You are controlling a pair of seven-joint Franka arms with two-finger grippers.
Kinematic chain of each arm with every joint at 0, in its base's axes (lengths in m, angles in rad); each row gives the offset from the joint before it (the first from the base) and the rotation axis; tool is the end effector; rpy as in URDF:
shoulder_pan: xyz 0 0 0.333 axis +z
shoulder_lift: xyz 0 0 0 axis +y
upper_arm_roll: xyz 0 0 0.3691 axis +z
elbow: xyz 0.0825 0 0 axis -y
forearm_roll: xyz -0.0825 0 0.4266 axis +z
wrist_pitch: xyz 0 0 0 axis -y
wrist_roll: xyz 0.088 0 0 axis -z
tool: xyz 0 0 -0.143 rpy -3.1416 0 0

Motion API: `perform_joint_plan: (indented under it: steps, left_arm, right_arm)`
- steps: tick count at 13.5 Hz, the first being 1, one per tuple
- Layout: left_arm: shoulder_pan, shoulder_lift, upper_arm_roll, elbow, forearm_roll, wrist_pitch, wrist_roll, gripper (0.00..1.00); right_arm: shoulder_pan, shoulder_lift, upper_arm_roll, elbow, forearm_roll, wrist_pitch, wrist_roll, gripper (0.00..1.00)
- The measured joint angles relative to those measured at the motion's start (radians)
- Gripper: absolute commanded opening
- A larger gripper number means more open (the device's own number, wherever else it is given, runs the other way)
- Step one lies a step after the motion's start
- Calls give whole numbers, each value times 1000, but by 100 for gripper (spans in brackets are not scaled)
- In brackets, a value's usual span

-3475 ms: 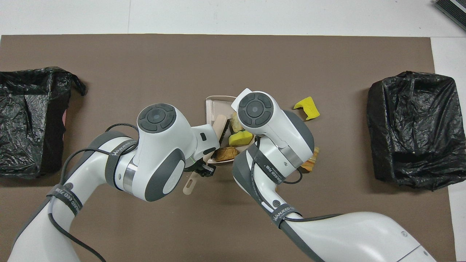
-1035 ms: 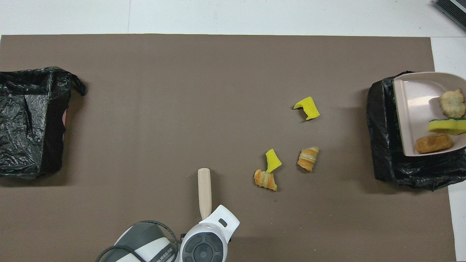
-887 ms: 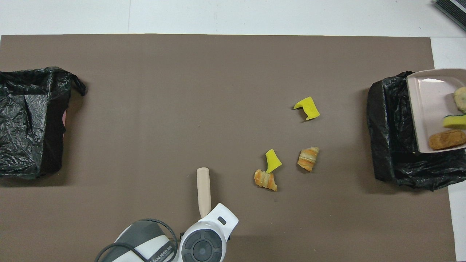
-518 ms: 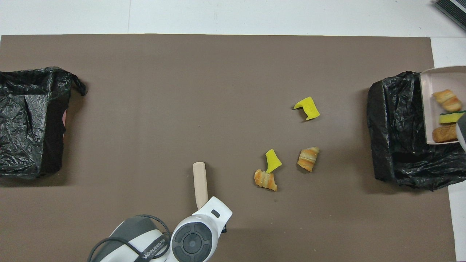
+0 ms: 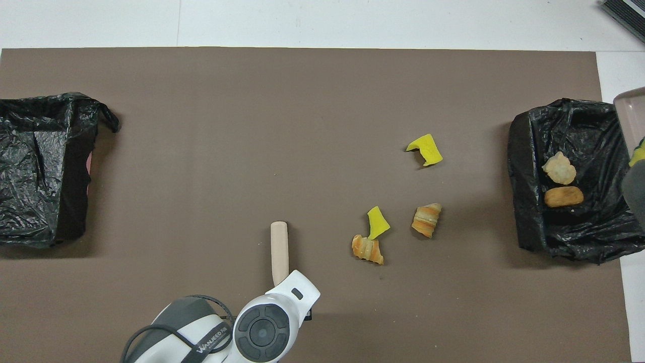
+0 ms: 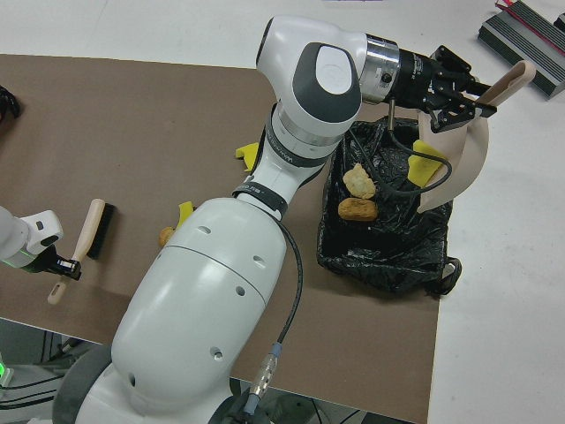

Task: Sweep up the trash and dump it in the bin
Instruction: 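Bring the empty dustpan back and set it down with the right gripper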

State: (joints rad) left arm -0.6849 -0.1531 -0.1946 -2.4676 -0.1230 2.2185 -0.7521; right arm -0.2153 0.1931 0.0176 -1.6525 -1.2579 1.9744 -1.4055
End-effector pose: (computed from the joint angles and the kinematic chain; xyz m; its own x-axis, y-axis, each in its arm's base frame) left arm 0.2943 -0.3656 0.3303 0.9925 -0.0430 -0.1144 -0.0460 -0.9987 -0.0238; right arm 0.6765 -0.2307 0.5768 -0.0291 0.3814 -0.9239 0.9919 0.1252 0.0204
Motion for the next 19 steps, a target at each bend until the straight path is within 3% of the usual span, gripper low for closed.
perform_joint_plan:
  steps: [3,8,11,14,17,19]
  left_arm:
    - [23,1,1,1,0,1,6,100]
    - [128,4,6,98,1,-43,45,100]
    - [224,-6,14,218,1,-141,141,100]
    - [339,-27,20,347,27,-259,245,100]
    - [457,-29,24,391,78,-292,389,100]
    - [532,-29,25,396,93,-312,521,100]
  right_arm:
    - [63,-13,1,-1,-100,-32,0,0]
    - [88,-26,1,-8,-95,-55,0,0]
    - [88,-49,4,-6,65,-55,-5,0]
    - [82,-51,4,-6,354,-54,-25,0]
    - [57,-50,3,-7,684,-54,-35,0]
    - [52,-46,4,-11,832,-56,-28,0]
